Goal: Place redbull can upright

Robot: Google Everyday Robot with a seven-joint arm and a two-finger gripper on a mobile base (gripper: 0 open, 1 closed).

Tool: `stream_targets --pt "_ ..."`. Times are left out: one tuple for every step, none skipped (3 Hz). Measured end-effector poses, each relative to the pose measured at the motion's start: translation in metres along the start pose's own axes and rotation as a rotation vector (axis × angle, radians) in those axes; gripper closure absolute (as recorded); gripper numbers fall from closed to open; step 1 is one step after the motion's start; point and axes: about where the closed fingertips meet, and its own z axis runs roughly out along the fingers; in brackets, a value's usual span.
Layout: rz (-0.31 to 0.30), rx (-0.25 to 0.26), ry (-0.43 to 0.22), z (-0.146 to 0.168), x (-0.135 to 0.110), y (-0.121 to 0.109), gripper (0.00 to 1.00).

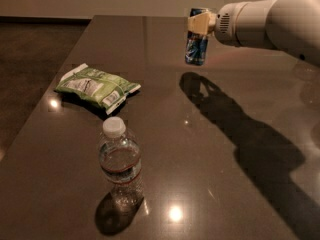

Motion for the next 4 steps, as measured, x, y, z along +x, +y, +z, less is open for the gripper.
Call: stream_targets --pt "-0.013 0.017 0.049 -0.006 -0.007 -0.003 1.00" --pt "-0.037 0.017 0.091 -0.009 -0.016 -0.006 1.00" --pt "-0.084 0.004 0.143 -0.009 -0.025 -0.010 1.00" --pt "-0.129 -0.011 0.196 -0.009 -0.031 -0.013 1.00"
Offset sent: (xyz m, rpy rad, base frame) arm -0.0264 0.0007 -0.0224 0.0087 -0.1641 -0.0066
